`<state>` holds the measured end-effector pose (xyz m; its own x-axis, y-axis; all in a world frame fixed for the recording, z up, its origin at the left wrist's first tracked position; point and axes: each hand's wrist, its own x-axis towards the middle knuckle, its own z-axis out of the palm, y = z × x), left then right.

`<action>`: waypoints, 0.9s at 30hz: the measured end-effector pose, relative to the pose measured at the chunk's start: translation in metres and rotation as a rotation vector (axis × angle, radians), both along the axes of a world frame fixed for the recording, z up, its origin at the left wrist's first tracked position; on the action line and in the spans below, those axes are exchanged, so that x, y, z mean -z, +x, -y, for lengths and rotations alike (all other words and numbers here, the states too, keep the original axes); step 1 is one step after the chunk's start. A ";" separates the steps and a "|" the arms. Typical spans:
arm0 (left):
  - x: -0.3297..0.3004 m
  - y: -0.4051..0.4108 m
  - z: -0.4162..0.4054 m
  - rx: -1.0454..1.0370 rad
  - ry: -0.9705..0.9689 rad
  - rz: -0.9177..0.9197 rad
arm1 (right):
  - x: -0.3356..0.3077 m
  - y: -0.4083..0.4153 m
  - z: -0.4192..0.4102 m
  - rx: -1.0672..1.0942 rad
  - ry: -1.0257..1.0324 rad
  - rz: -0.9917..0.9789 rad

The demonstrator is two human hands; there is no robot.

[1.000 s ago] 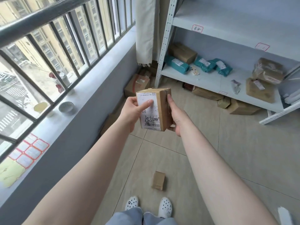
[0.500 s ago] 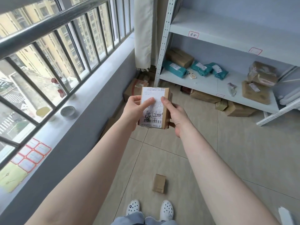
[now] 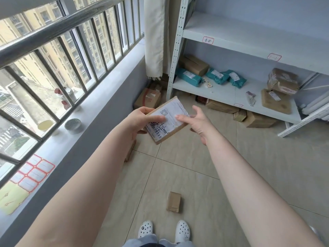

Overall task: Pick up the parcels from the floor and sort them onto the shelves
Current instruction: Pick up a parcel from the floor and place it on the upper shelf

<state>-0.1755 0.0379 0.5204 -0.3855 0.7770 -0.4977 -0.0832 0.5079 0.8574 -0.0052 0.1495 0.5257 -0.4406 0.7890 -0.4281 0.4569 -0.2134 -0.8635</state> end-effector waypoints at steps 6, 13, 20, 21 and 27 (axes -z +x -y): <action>-0.016 -0.004 -0.005 0.292 -0.047 -0.203 | -0.012 0.005 -0.014 -0.386 0.101 0.154; -0.015 0.001 -0.010 0.075 0.117 -0.328 | 0.001 0.004 -0.011 -0.204 -0.002 0.034; 0.016 0.032 -0.008 -0.320 0.088 -0.043 | 0.007 -0.005 0.005 0.078 -0.288 -0.254; 0.017 0.036 -0.008 -0.314 0.086 0.049 | 0.007 -0.008 0.009 0.111 -0.318 -0.299; 0.014 0.034 -0.011 -0.205 0.176 0.182 | 0.010 -0.012 0.019 0.170 -0.382 -0.396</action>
